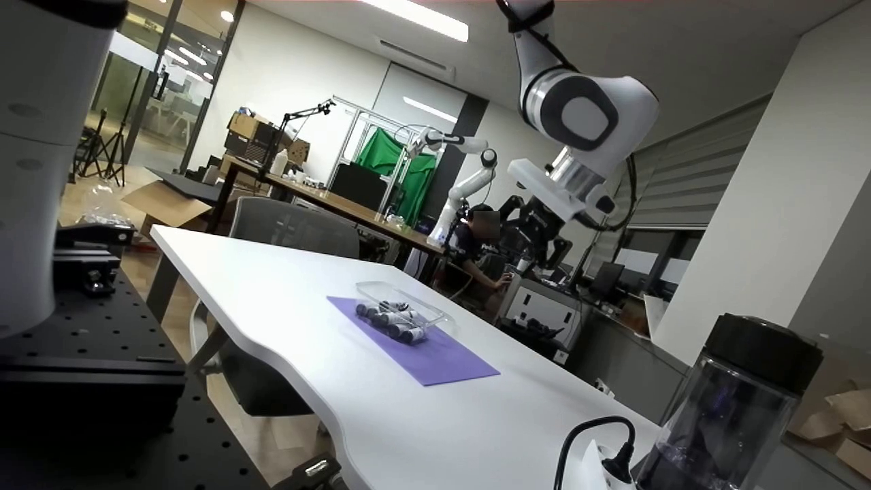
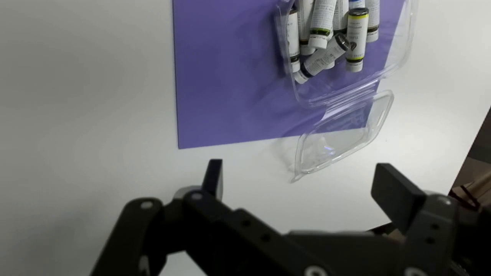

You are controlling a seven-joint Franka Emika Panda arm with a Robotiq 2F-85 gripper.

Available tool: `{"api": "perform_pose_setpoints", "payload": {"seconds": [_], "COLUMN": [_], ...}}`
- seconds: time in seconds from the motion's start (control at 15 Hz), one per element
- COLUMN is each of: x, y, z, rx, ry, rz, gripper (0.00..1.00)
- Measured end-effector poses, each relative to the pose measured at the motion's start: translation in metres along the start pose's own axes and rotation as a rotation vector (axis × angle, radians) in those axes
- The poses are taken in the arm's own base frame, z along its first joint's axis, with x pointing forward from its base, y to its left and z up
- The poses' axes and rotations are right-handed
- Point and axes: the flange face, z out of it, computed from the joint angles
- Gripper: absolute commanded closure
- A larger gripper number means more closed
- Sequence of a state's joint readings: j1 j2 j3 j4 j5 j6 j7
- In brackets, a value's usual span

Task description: Close the plastic packaging.

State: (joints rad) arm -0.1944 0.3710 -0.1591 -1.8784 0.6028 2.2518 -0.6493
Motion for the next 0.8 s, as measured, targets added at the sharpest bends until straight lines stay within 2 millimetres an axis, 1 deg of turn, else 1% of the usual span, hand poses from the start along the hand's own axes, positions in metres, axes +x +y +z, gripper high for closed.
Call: {"api": "perform_pose_setpoints", "payload": {"seconds": [0.2, 0.27, 0.33, 0.47, 0.8], "x": [0.022, 0.027, 0.031, 0.036, 0.04], "y": [0.017, 0.021, 0.023, 0.024, 0.023], "z": [0.048, 0.062, 0.072, 0.078, 0.073], "rx": [0.071, 0.082, 0.087, 0.09, 0.093], "ry": [-0.069, -0.101, -0.114, -0.119, -0.117], "rz": [0.041, 0.058, 0.066, 0.073, 0.073], "gripper": [0.0, 0.0, 0.0, 0.0, 0.0]}}
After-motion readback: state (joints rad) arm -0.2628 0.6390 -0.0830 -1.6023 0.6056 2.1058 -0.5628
